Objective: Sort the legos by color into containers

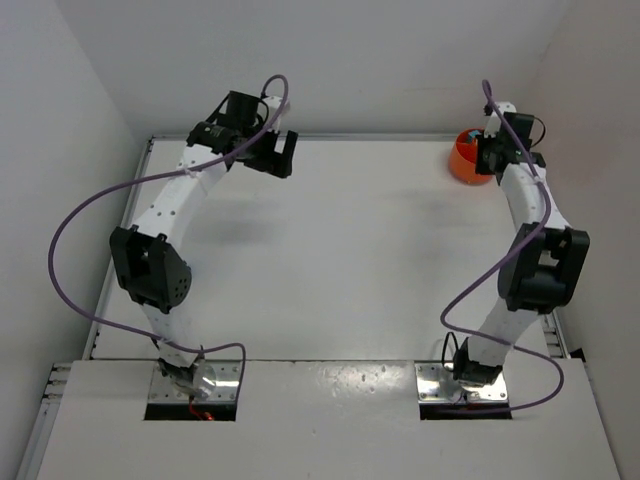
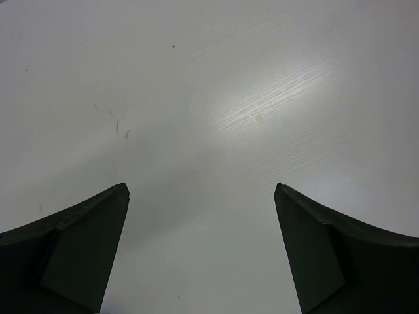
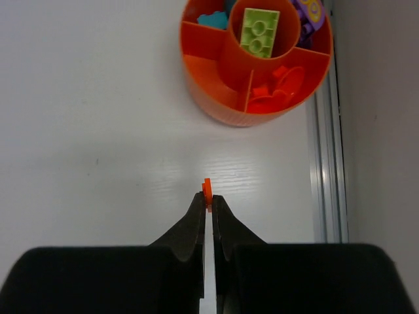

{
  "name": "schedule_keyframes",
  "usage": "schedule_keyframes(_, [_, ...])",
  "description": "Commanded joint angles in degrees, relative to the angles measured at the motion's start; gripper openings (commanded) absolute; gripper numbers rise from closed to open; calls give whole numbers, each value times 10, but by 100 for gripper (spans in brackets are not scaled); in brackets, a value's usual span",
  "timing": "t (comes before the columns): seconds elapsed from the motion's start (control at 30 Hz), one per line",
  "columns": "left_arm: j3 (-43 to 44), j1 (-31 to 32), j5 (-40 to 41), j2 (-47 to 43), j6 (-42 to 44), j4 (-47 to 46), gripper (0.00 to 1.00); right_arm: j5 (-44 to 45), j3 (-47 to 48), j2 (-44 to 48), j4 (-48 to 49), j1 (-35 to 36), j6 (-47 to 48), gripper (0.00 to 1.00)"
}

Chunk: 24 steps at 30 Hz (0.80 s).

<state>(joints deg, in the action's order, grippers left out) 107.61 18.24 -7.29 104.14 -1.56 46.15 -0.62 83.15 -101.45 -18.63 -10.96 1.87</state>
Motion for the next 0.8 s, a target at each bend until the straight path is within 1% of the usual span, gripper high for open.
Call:
schedule_keyframes(0.0, [8,-16,-29,-11,-33,-1,100,40,78,-51,-28,-15,-58,0])
schedule_keyframes(0.03, [8,-16,-29,-4,-41,-7,100,41,90,-65,-28,-20,-66,0])
schedule_keyframes(0.07, [8,-16,-1,-4,-50,-7,100,41,111,-74,-33,-20,-77,0])
schedule_keyframes(0.1, [8,-16,6,4,-58,-7,100,41,123,-94,-33,-27,-83,0])
schedule_keyframes(0.27, [18,-23,45,4,-49,-7,100,46,189,-149,-33,-42,-115,0])
schedule_keyframes(0.4, [5,-29,51,-7,-49,-7,100,59,221,-186,-33,-59,-136,0])
schedule_keyframes(0.43, [5,-34,51,-7,-44,-7,100,59,234,-186,-19,-59,-136,0])
schedule_keyframes(0.57, [-13,-34,46,-12,-44,-7,100,59,263,-228,-13,-59,-141,0])
schedule_keyframes(0.67, [-18,-34,46,-19,-38,-7,100,54,274,-241,-7,-59,-141,0])
schedule_keyframes(0.77, [-30,-39,60,-26,-38,-7,100,48,293,-260,-2,-59,-141,0])
